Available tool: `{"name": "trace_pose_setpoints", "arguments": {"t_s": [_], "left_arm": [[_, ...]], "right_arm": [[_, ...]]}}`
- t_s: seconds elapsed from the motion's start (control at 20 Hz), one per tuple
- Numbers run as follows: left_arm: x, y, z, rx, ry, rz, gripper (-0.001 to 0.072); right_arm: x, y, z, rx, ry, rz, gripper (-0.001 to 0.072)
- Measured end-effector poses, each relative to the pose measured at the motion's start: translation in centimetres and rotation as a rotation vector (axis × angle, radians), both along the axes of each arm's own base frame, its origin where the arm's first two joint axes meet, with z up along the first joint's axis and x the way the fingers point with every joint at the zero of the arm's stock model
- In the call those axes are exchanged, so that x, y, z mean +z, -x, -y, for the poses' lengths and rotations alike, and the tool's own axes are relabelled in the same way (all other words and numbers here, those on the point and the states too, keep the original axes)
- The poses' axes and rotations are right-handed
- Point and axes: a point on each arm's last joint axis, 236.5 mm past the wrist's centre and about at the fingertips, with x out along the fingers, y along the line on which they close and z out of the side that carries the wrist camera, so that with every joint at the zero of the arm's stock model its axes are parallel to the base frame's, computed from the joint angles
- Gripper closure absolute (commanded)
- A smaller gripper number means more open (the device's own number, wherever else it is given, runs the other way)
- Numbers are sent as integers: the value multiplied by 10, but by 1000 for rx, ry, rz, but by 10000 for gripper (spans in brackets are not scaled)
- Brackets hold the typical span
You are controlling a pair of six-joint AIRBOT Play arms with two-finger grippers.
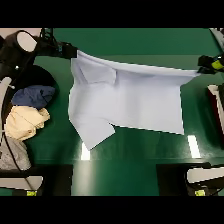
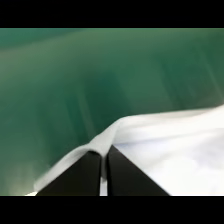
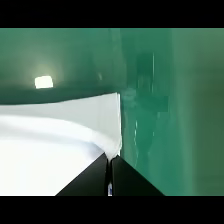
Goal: Fold the shirts.
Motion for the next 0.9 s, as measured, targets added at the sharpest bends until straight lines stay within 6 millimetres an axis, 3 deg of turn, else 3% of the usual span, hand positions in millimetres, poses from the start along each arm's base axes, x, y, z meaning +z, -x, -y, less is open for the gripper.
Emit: {"name": "trace_pose_setpoints", "arguments": {"t_s": [0.25,0.45,0.6,0.9], "left_arm": [[-15,-35,-16,66,0,74,679],[-35,-38,-43,99,-14,11,678],[-65,-17,-52,64,-56,-133,678],[-115,54,-56,-80,-166,-459,678]], "right_arm": [[-6,-42,-13,20,28,142,701],[-12,-43,-23,39,25,130,701],[-30,-23,-31,65,15,40,701],[-83,24,-53,106,-19,-141,695]]}}
